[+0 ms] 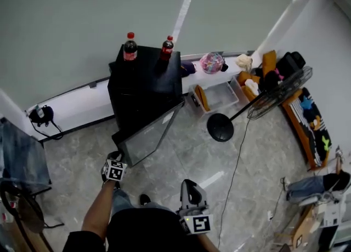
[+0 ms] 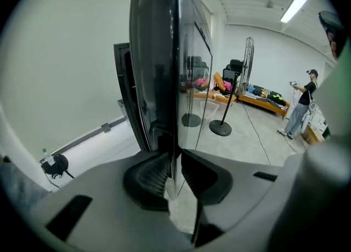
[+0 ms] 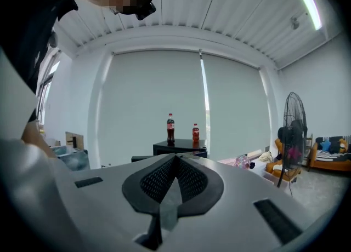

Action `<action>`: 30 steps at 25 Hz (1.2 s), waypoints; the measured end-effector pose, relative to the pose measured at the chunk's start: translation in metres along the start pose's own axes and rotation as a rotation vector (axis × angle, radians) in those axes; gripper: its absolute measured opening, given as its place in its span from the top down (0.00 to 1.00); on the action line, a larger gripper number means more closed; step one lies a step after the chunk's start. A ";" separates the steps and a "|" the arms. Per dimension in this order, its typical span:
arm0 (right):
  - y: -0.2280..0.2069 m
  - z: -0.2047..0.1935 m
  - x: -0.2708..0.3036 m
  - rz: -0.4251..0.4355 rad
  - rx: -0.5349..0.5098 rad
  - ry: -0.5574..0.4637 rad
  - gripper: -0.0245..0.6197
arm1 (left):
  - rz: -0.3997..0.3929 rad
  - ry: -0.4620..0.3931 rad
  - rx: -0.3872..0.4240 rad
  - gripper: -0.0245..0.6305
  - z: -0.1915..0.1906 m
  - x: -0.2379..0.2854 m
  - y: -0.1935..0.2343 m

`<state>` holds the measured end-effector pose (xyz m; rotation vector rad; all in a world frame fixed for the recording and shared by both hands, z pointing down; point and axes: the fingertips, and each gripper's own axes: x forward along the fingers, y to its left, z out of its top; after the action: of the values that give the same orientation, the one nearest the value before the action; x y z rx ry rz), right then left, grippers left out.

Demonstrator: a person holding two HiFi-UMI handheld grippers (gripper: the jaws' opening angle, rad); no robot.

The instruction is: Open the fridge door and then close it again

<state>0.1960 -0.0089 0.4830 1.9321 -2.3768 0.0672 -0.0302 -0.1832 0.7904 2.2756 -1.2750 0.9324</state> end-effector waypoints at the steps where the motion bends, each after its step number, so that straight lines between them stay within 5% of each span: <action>1: -0.002 -0.001 -0.002 0.021 -0.005 0.006 0.95 | 0.008 0.003 -0.007 0.86 -0.001 -0.003 -0.004; 15: 0.034 -0.004 -0.011 0.176 -0.001 0.009 0.95 | 0.012 0.010 -0.066 0.88 -0.020 -0.009 -0.060; 30: 0.048 -0.019 -0.076 0.093 -0.002 0.070 0.95 | 0.000 -0.020 -0.056 0.90 -0.023 -0.015 -0.104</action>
<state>0.1646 0.0770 0.4961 1.7867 -2.4192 0.1348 0.0447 -0.1058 0.7964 2.2474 -1.2933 0.8648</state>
